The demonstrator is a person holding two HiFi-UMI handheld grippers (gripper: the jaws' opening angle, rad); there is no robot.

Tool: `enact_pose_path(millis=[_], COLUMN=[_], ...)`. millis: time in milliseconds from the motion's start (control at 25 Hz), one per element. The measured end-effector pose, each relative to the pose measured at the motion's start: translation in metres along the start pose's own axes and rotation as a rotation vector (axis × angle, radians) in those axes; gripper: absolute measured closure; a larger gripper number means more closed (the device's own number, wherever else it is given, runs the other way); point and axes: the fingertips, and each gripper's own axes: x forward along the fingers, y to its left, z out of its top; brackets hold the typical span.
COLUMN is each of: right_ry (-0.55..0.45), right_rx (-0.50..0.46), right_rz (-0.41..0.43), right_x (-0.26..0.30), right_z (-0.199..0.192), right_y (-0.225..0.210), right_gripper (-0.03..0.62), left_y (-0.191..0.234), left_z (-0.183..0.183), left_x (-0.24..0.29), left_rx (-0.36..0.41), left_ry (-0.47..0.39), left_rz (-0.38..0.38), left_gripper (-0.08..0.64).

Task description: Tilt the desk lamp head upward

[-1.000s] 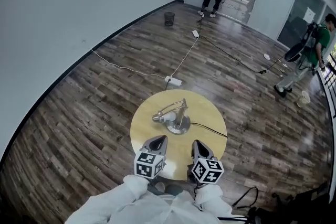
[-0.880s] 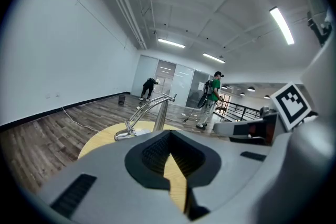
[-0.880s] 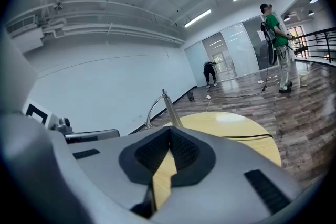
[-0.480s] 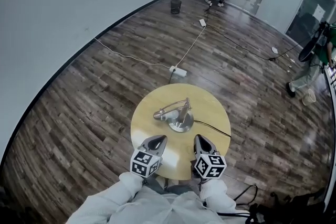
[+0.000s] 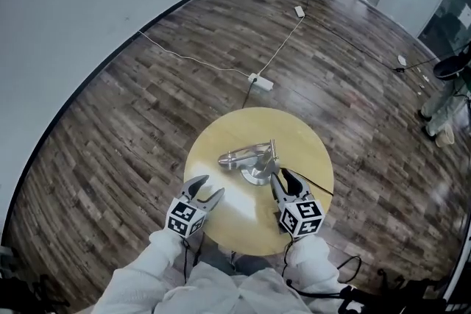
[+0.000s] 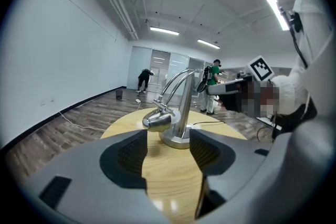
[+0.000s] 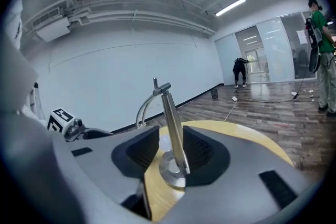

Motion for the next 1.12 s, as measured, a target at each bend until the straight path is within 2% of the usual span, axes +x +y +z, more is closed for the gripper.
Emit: enact_pose_path(millis=[120, 200, 320, 480, 680, 840, 960, 1120], right_ry=[-0.011, -0.024, -0.036, -0.027, -0.031, -0.018, -0.007, 0.008], right_rx=[-0.089, -0.123, -0.138, -0.173, -0.213, -0.235, -0.238, -0.248], right_rz=[0.065, 0.108, 0.151, 0.169, 0.183, 0.209, 0.218, 0.223], right_x=[0.022, 0.035, 0.054, 0.076, 0.086, 0.085, 0.085, 0.088], right_z=[0.009, 0.013, 0.017, 0.015, 0.015, 0.014, 0.014, 0.015], right_y=[0.002, 0.001, -0.001, 0.005, 0.01, 0.008, 0.006, 0.004], right_gripper=[0.462, 0.462, 0.462, 0.457, 0.457, 0.459, 0.457, 0.459], left_y=[0.023, 0.038, 0.05, 0.054, 0.043, 0.035, 0.03, 0.031], left_z=[-0.004, -0.002, -0.004, -0.008, -0.007, 0.001, 0.0, 0.006], left_x=[0.013, 0.024, 0.044, 0.063, 0.085, 0.102, 0.111, 0.112], left_rx=[0.084, 0.111, 0.128, 0.127, 0.177, 0.188, 0.216, 0.222], left_ry=[0.033, 0.044, 0.051, 0.05, 0.043, 0.029, 0.025, 0.002], left_rz=[-0.048, -0.092, -0.174, -0.267, -0.347, -0.372, -0.4, -0.422], left_gripper=[0.296, 0.28, 0.256, 0.212, 0.212, 0.216, 0.263, 0.268])
